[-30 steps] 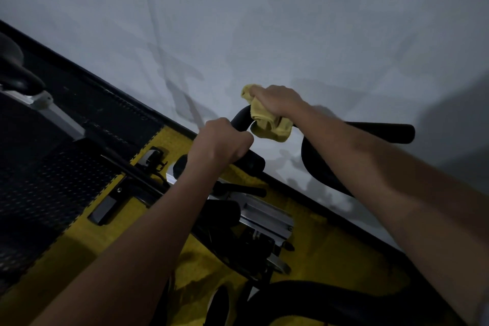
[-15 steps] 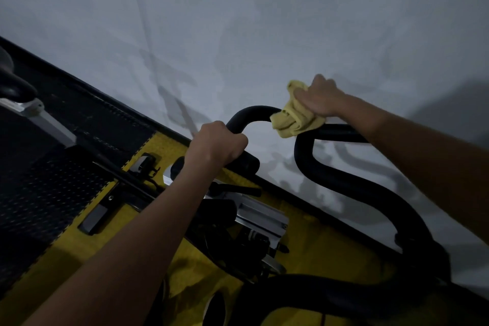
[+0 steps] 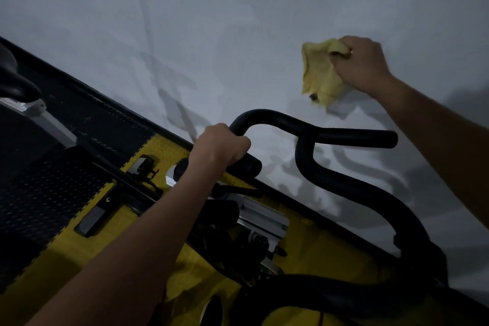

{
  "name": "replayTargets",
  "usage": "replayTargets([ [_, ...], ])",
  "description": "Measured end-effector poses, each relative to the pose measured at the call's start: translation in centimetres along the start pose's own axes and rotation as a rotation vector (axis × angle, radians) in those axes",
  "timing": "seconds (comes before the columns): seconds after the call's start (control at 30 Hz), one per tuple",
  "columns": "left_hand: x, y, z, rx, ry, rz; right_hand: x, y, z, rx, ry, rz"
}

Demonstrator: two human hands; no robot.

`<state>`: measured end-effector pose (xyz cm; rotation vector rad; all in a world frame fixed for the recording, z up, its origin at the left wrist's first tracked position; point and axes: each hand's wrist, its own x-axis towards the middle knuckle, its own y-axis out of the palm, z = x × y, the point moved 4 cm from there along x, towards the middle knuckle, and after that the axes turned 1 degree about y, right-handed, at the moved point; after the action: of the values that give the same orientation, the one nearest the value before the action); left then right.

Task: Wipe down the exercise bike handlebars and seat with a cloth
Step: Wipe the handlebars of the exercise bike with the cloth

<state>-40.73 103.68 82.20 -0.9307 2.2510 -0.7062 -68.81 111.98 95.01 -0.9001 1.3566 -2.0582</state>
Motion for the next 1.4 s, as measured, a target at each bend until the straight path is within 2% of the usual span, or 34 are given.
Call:
replayTargets([
  [0.07,0.0,0.0,0.0,-0.005,-0.001,0.002,-1.4,0.1,0.8,0.078,-0.049,-0.011],
  [0.1,0.0,0.0,0.1,-0.006,0.000,0.004,-2.2,0.8,1.2,0.186,-0.042,0.066],
  [0.17,0.0,0.0,0.0,-0.005,0.004,0.005,-4.5,3.2,1.7,0.298,-0.032,0.345],
  [0.27,0.0,0.0,0.0,0.005,0.006,0.003,-6.9,6.2,1.8,0.030,-0.145,0.698],
  [0.4,0.0,0.0,0.0,0.014,0.003,0.004,-6.4,6.3,2.0,0.154,-0.057,0.869],
  [0.43,0.0,0.0,0.0,0.013,-0.001,0.005,-6.0,6.5,2.2,0.219,0.000,0.866],
  [0.5,0.0,0.0,0.0,0.012,-0.005,0.002,-5.0,7.4,2.3,0.265,0.097,0.761],
  [0.57,0.0,0.0,0.0,0.016,-0.006,0.000,-4.6,9.1,2.5,0.057,0.102,0.650],
  [0.63,0.0,0.1,-0.1,0.017,-0.008,-0.004,-5.3,11.4,3.3,-0.219,0.042,0.672],
  [0.7,0.0,0.1,-0.1,0.014,-0.013,-0.011,-5.8,12.7,4.1,-0.321,0.019,0.710],
  [0.83,0.0,0.0,-0.1,0.016,-0.027,-0.024,-5.1,13.1,4.9,-0.010,0.235,0.688],
  [1.0,0.2,0.1,0.1,0.019,-0.025,-0.025,-4.5,14.3,4.0,-0.154,0.134,0.571],
  [1.1,0.1,0.1,0.1,0.023,-0.013,-0.010,-5.0,13.7,1.7,-0.187,0.148,0.537],
  [1.27,-0.2,0.0,-0.1,0.027,-0.015,-0.002,-6.2,12.3,-1.3,-0.283,0.150,0.584],
  [1.4,-0.7,0.1,-0.1,0.026,-0.004,-0.002,-6.7,10.5,-4.2,-0.372,0.176,0.687],
])
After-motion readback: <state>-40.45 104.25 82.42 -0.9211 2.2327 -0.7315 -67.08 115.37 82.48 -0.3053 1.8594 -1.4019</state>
